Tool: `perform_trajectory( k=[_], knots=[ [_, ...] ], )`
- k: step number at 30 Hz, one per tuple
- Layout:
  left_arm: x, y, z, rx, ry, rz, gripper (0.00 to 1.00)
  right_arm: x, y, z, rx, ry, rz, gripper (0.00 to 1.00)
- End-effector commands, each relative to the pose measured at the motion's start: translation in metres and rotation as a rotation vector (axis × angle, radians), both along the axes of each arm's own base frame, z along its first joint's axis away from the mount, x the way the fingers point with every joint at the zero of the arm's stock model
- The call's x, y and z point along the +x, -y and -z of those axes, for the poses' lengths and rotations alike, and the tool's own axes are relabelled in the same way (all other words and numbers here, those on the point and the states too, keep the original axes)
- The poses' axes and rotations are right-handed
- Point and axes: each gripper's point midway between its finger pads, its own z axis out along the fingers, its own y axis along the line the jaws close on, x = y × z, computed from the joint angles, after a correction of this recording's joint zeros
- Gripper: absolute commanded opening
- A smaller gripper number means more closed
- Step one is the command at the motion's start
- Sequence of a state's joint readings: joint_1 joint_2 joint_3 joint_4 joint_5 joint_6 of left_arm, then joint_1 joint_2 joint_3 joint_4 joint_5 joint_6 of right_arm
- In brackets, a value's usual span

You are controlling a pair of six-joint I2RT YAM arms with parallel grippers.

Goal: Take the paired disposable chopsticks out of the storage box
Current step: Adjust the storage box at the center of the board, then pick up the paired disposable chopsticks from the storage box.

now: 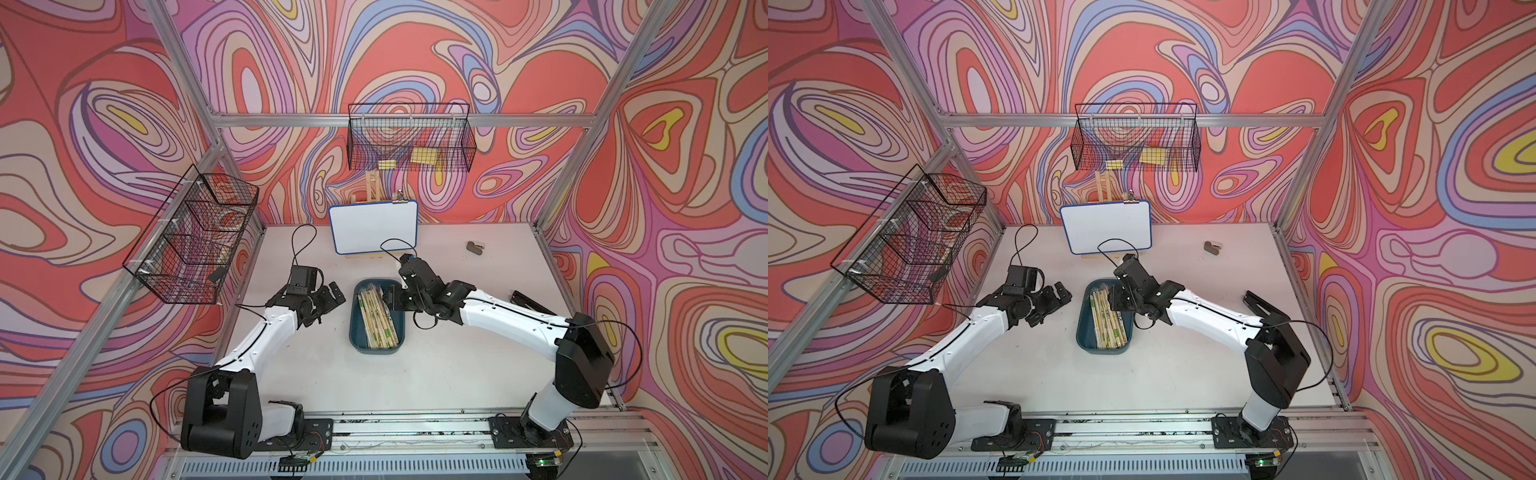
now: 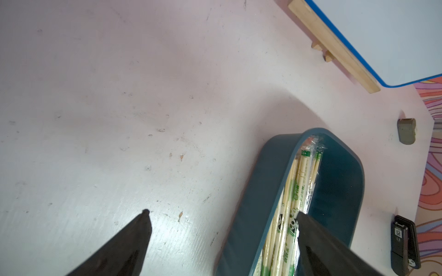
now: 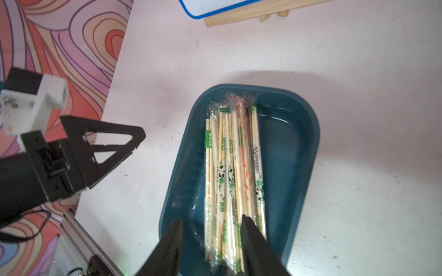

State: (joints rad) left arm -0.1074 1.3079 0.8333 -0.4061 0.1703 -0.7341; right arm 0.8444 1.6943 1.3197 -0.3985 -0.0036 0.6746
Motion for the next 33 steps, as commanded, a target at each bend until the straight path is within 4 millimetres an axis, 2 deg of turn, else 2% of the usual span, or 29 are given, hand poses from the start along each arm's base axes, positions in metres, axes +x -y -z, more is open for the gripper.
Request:
perform_trajectory(
  k=[1,6,8,13,20,27,33],
  knots=[
    [-0.003,-0.006,-0.009,-0.02,0.001,-0.017,1.0,-0.005,-0.005,0.027,-0.129,-0.027,-0.054,0.32],
    [-0.004,-0.013,-0.009,-0.034,0.003,-0.056,1.0,-0.003,-0.026,0.054,-0.23,-0.041,-0.101,0.06],
    [-0.004,-0.014,-0.008,-0.041,0.003,-0.058,1.0,-0.002,-0.03,0.061,-0.262,-0.039,-0.107,0.02],
    [-0.002,-0.014,-0.006,-0.053,-0.003,-0.06,1.0,0.001,-0.036,0.073,-0.323,-0.031,-0.118,0.04],
    [0.0,-0.014,-0.005,-0.058,0.0,-0.06,1.0,0.007,-0.038,0.088,-0.385,-0.035,-0.116,0.12],
    [0.002,-0.013,-0.005,-0.066,0.004,-0.057,1.0,0.012,-0.037,0.095,-0.42,-0.032,-0.109,0.19],
    [0.003,-0.012,-0.006,-0.071,0.006,-0.055,1.0,0.013,-0.035,0.102,-0.445,-0.036,-0.108,0.2]
  ],
)
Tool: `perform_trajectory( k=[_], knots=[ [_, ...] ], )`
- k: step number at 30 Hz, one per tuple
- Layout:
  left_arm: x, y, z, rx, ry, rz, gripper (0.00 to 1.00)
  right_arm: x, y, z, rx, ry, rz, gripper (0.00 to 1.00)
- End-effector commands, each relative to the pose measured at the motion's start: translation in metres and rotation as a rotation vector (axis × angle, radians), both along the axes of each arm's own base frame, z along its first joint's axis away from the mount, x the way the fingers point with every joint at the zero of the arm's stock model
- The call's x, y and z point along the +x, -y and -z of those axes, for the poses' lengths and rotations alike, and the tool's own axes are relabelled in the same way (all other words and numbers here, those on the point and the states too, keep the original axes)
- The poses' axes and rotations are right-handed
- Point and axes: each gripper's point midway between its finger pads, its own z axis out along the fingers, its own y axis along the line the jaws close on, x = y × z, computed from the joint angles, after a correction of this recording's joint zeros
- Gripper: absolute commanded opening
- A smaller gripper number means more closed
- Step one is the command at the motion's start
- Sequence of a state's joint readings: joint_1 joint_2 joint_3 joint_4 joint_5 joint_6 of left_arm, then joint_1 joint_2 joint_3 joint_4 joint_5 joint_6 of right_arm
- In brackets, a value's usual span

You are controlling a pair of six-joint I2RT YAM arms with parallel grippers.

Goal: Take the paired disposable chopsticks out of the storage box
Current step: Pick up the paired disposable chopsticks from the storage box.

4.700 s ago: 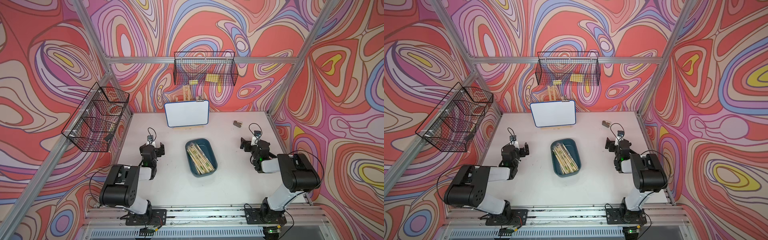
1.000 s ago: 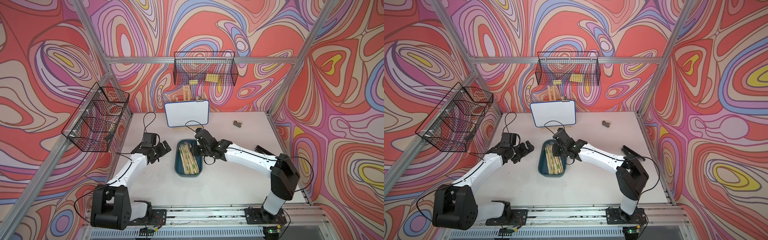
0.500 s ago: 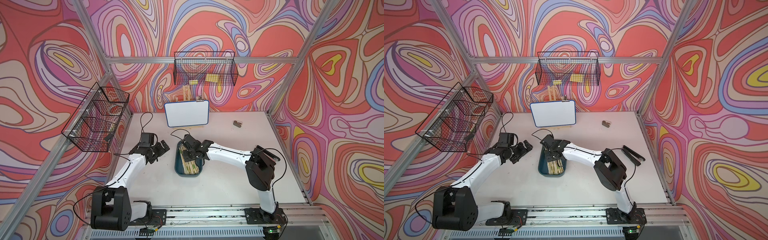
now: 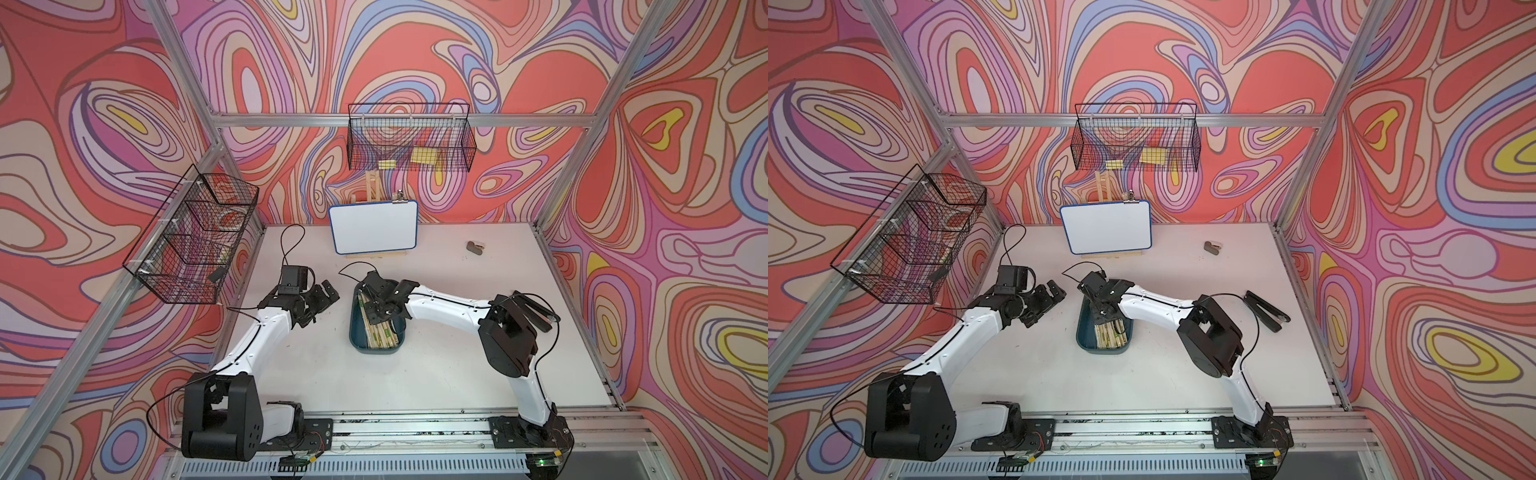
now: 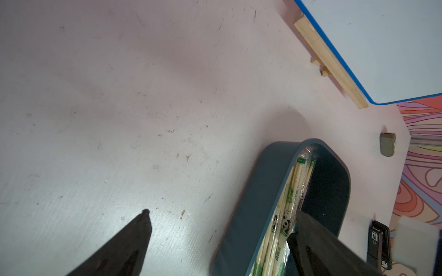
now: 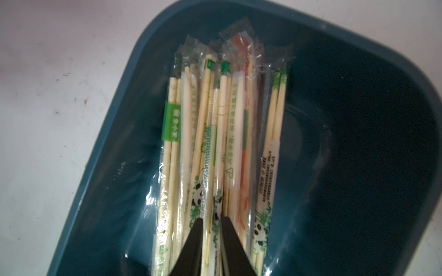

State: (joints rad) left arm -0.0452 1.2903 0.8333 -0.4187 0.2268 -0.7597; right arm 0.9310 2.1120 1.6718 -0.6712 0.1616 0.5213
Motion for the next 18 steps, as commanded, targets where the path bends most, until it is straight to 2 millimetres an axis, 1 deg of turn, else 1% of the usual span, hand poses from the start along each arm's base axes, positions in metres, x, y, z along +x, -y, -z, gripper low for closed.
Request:
perform_trajectory(
  k=[1,10,18],
  knots=[
    [0.004,-0.001,-0.002,-0.012,0.012,-0.004,1.0,0.004,0.0,0.004,-0.035,0.014,0.0,0.2],
    [0.004,-0.001,-0.001,-0.015,0.011,-0.007,1.0,0.005,-0.001,0.015,-0.052,0.004,-0.003,0.21],
    [0.004,-0.001,-0.002,-0.019,0.013,-0.009,1.0,0.004,0.0,0.029,-0.075,-0.009,-0.005,0.23]
  ],
)
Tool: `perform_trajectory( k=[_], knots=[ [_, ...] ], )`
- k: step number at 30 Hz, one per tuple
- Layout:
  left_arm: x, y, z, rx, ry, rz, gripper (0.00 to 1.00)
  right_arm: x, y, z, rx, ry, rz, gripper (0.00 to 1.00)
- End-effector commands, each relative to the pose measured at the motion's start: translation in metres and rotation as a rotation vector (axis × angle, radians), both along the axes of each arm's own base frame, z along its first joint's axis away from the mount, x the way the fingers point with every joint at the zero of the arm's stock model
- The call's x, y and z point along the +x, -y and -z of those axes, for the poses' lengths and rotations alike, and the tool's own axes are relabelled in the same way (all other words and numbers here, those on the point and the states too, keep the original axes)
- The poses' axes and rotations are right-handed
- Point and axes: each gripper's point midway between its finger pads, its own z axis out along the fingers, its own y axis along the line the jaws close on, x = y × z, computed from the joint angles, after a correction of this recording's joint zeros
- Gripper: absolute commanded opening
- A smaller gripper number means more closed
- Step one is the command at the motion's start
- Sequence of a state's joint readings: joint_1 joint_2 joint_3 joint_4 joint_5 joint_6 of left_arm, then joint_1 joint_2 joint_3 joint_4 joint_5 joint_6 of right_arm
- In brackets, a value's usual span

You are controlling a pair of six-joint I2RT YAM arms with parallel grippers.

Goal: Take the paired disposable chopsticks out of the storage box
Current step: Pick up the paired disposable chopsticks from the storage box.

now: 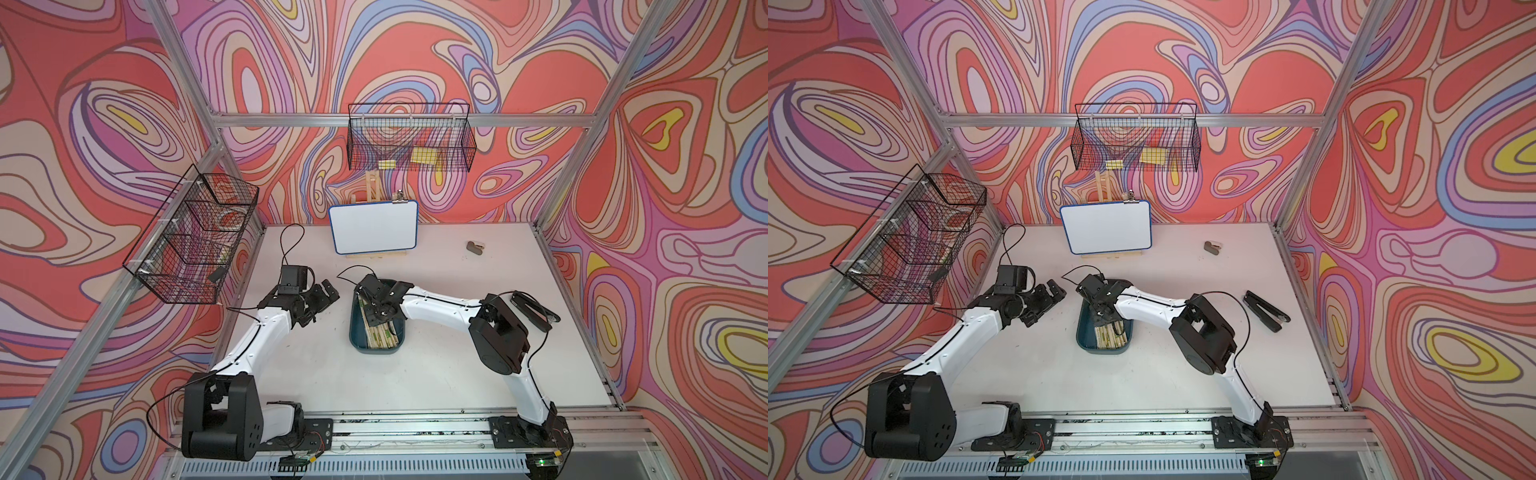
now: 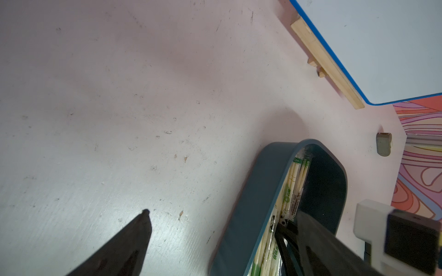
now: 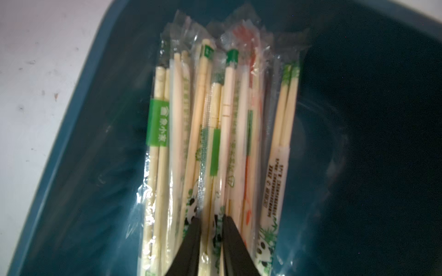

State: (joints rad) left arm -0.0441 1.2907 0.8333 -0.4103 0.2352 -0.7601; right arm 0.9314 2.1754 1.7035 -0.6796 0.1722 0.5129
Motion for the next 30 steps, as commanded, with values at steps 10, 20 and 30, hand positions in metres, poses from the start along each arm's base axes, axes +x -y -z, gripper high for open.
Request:
perform_trajectory(
  k=[10,20,30],
  knots=[
    [0.002,-0.002,0.0,-0.021,0.003,-0.017,1.0,0.0,0.003,0.001,-0.017,0.012,0.0,0.16],
    [0.003,0.0,-0.001,-0.028,0.006,-0.013,1.0,-0.002,0.007,-0.018,0.014,0.042,0.008,0.06],
    [0.003,0.001,-0.002,-0.027,0.011,-0.001,1.0,0.0,0.003,-0.052,0.092,0.088,0.015,0.0]
  ],
)
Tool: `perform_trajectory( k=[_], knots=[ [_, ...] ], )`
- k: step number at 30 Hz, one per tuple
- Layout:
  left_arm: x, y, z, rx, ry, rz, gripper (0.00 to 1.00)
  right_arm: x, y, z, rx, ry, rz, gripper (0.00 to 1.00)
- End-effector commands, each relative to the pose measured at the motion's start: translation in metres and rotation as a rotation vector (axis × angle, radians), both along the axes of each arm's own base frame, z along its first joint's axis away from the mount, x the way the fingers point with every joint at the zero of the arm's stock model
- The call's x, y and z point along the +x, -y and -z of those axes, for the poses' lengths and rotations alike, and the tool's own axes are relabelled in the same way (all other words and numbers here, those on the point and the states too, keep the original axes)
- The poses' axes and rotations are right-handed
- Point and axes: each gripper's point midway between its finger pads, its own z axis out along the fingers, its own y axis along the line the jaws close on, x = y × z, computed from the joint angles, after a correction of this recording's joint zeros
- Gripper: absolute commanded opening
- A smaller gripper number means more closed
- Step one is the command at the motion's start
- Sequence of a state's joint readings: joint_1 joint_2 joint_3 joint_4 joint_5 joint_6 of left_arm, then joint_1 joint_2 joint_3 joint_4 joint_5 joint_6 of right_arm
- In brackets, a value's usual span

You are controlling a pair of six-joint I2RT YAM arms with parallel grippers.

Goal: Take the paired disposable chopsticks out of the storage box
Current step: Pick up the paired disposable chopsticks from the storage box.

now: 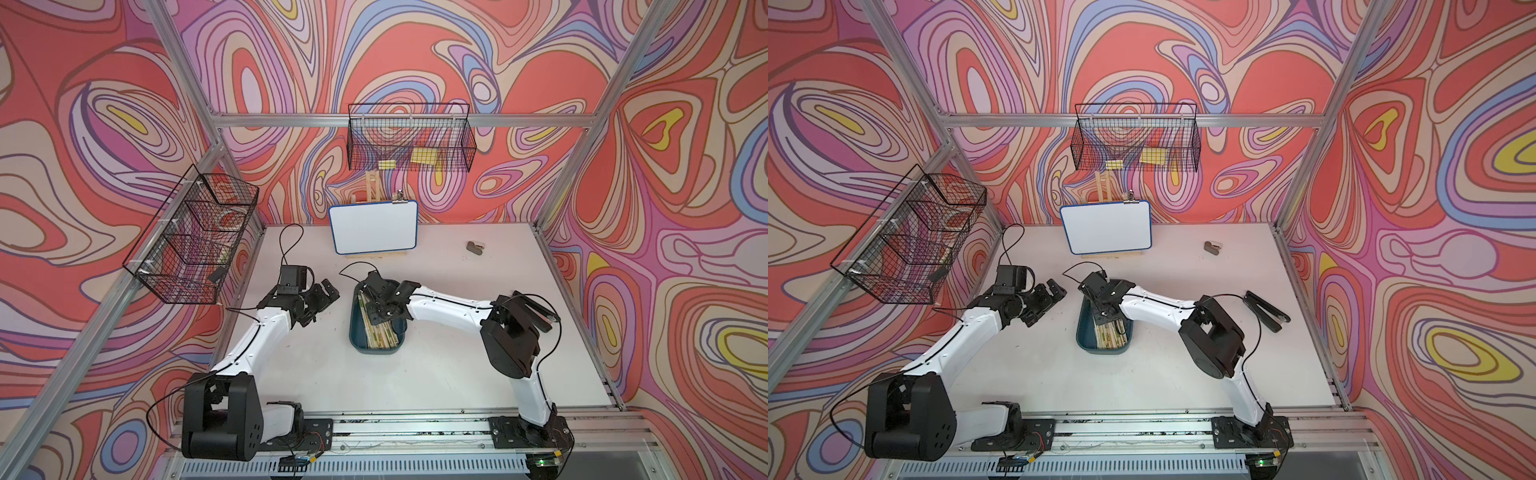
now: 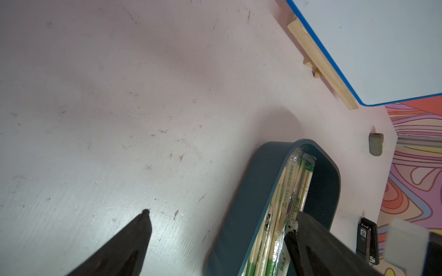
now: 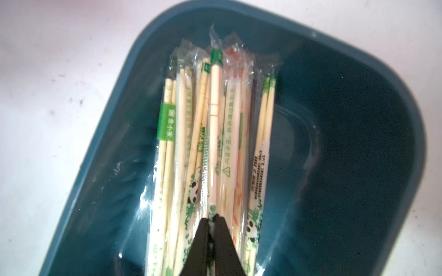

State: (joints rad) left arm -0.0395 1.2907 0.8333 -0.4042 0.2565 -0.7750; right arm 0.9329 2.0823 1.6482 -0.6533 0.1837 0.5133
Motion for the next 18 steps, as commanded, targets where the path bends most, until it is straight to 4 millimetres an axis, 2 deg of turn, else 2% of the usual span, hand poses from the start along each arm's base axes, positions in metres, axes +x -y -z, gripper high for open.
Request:
perform_trajectory(
  k=[1,6,11,14,18],
  knots=[
    [0.002,-0.001,-0.001,-0.001,0.01,0.005,1.0,0.002,-0.002,-0.027,0.058,0.045,0.012,0.0],
    [0.0,0.001,-0.003,-0.009,0.012,0.014,1.0,0.005,-0.006,-0.053,0.115,0.078,0.016,0.0],
    [-0.004,0.001,-0.008,-0.01,0.01,0.019,1.0,0.007,-0.002,-0.081,0.16,0.111,0.032,0.0],
    [-0.01,0.002,-0.01,-0.015,0.001,0.024,1.0,0.008,0.009,-0.089,0.164,0.121,0.054,0.0],
    [-0.021,0.004,-0.012,-0.021,-0.01,0.032,1.0,0.008,0.035,-0.088,0.141,0.11,0.095,0.0]
  ],
)
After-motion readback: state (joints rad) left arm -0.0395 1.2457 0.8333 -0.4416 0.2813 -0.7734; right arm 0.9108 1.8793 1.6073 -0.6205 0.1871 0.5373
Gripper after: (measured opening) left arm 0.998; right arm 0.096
